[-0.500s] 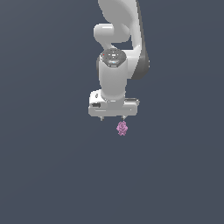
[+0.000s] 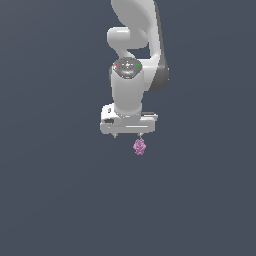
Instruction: Pick up the object and move it to a goal position.
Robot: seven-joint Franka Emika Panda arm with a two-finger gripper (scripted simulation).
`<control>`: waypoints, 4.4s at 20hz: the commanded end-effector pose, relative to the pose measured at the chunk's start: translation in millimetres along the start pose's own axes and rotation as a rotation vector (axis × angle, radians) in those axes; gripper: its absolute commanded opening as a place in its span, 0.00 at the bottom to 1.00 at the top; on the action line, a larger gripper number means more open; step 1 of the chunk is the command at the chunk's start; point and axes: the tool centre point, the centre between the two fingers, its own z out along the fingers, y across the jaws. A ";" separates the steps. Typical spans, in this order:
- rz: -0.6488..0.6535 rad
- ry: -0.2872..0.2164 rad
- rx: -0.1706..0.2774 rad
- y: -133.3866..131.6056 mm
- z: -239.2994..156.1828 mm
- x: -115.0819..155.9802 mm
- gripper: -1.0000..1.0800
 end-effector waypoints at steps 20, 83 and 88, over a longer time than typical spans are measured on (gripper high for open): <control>-0.216 0.001 -0.006 -23.2 36.8 -8.4 0.96; -0.500 0.008 -0.004 -87.9 54.4 -13.9 0.00; -0.501 0.008 -0.004 -106.3 4.1 -6.6 0.00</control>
